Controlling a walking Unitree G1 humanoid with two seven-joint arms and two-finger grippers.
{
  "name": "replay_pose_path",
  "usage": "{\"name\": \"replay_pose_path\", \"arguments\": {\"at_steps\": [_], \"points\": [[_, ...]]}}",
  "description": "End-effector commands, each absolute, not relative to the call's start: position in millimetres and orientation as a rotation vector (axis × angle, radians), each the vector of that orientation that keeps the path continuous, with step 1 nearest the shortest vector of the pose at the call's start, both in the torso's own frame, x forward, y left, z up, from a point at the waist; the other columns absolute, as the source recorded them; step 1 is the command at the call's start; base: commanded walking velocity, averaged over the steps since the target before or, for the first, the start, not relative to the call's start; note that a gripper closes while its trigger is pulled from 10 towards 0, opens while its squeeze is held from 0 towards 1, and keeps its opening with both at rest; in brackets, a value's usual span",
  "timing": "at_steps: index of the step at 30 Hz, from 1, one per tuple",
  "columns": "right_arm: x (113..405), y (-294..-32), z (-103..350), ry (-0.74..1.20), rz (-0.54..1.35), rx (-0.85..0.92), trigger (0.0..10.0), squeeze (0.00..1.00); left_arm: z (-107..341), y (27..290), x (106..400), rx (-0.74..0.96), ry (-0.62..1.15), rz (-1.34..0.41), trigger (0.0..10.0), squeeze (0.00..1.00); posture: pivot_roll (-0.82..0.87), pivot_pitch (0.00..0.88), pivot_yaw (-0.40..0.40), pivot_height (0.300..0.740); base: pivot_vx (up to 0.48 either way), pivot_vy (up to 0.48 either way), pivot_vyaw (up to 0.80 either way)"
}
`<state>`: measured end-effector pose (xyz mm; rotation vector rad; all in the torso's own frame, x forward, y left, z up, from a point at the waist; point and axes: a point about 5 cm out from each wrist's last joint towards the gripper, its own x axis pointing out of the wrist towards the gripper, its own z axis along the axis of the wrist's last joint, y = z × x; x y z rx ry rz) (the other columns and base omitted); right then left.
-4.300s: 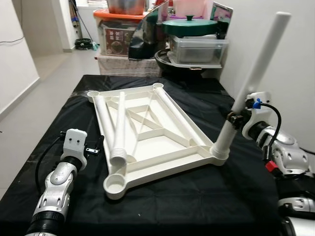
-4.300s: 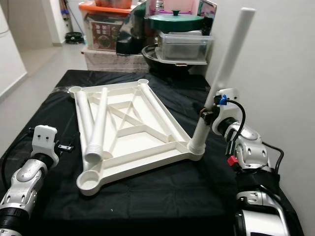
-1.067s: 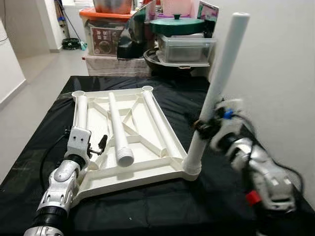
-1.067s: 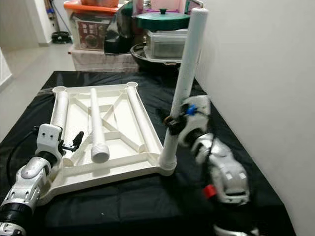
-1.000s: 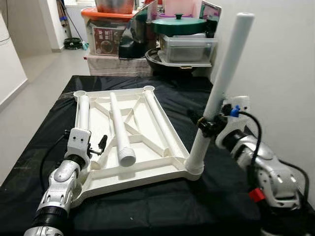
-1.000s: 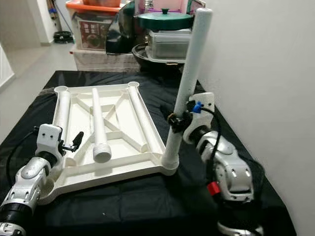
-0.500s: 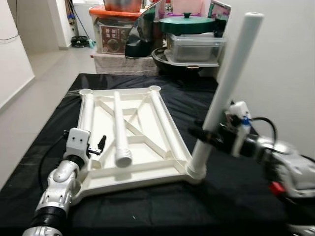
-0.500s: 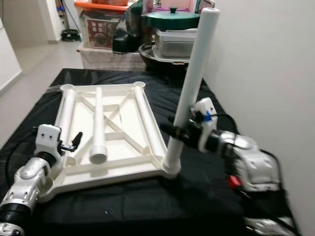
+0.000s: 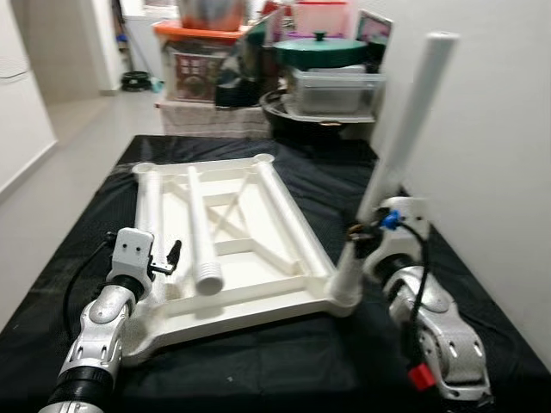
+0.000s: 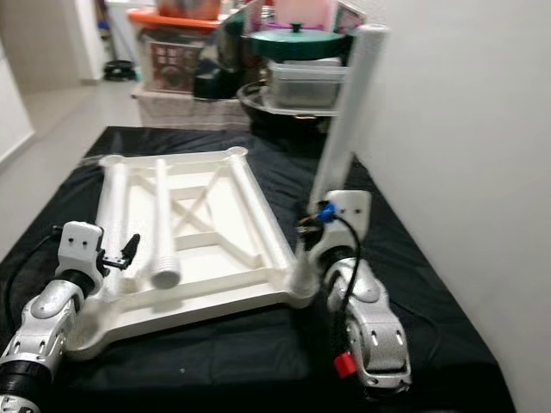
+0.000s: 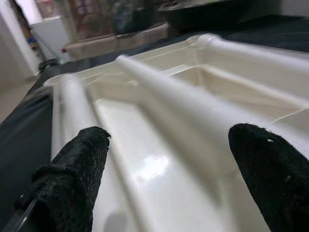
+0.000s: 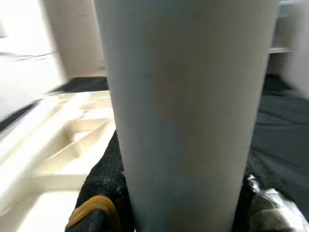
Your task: Building children table
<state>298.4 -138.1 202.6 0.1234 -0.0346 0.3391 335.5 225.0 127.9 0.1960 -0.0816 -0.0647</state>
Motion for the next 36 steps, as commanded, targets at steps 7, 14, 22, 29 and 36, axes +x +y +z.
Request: {"name": "replay_pose_path", "arguments": {"at_steps": [7, 14, 22, 29, 36], "points": [[292.1, -137.8, 229.6, -0.095, 0.656, 0.146, 10.0, 0.75, 121.8, 224.2, 333.4, 0.188, -0.063, -0.066, 10.0, 0.00, 0.02, 0.000, -0.074, 0.740, 0.000, 0.000, 0.00], [279.7, -163.7, 225.5, 0.055, 1.033, -0.084, 10.0, 0.00, 121.5, 225.3, 332.3, 0.186, -0.065, -0.057, 10.0, 0.00, 0.03, 0.000, -0.089, 0.740, 0.000, 0.000, 0.00], [311.7, -181.3, 208.4, 0.118, 0.708, -0.083, 0.0, 0.00, 121.2, 227.5, 331.1, 0.188, -0.065, -0.049, 10.0, 0.00, 0.04, 0.000, -0.093, 0.740, 0.000, 0.000, 0.00], [306.5, -165.2, 179.8, 0.112, 0.080, 0.051, 0.0, 0.00, 121.6, 229.5, 329.8, 0.190, -0.064, -0.047, 10.0, 0.00, 0.04, 0.000, -0.081, 0.740, 0.000, 0.000, 0.00], [287.5, -115.2, 184.0, 0.096, 0.395, 0.077, 10.0, 0.00, 121.8, 229.1, 331.3, 0.194, -0.060, -0.055, 10.0, 0.00, 0.03, 0.000, -0.075, 0.740, 0.000, 0.000, 0.00]]}}
